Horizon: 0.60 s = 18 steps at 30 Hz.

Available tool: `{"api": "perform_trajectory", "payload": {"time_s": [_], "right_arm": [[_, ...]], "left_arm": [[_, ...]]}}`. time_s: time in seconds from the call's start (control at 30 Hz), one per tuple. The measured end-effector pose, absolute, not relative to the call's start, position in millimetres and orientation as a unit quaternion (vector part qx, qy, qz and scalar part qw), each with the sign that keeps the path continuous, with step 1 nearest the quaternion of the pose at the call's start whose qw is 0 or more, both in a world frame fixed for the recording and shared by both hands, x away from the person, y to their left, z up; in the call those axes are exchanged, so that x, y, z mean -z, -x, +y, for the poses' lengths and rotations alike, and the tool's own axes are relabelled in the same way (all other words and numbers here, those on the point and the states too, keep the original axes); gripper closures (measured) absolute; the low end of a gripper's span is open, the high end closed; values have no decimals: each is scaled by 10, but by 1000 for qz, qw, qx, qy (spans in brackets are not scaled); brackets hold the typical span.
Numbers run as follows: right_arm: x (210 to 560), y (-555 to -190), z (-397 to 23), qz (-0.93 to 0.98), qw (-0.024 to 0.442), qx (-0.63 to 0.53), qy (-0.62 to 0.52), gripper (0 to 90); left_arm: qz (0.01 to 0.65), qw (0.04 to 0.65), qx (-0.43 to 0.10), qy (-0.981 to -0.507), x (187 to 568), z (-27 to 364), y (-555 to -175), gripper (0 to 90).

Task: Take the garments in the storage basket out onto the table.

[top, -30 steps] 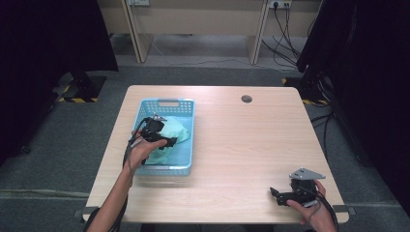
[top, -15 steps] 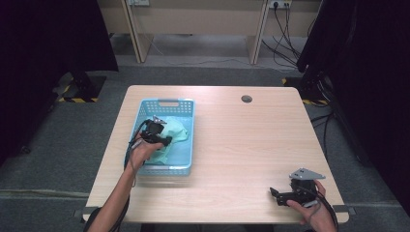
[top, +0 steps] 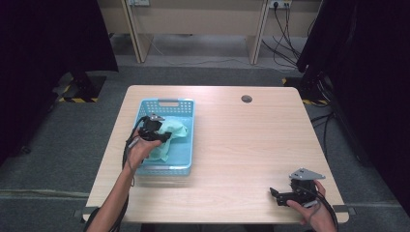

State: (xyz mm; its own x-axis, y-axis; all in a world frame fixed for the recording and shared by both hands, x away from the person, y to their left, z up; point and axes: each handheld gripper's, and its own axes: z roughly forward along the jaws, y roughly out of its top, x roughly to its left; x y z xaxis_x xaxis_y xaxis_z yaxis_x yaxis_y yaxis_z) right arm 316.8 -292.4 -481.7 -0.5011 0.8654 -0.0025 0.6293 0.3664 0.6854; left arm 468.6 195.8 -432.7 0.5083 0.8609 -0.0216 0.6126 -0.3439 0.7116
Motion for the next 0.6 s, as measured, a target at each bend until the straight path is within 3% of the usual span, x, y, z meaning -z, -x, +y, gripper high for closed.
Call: {"api": "perform_trajectory", "payload": {"time_s": [0.6], "right_arm": [[4817,-3168,-2924,806,185,-319,-464,4]], "left_arm": [[451,377,-183,-788,4039,2021,-4596,698]]}}
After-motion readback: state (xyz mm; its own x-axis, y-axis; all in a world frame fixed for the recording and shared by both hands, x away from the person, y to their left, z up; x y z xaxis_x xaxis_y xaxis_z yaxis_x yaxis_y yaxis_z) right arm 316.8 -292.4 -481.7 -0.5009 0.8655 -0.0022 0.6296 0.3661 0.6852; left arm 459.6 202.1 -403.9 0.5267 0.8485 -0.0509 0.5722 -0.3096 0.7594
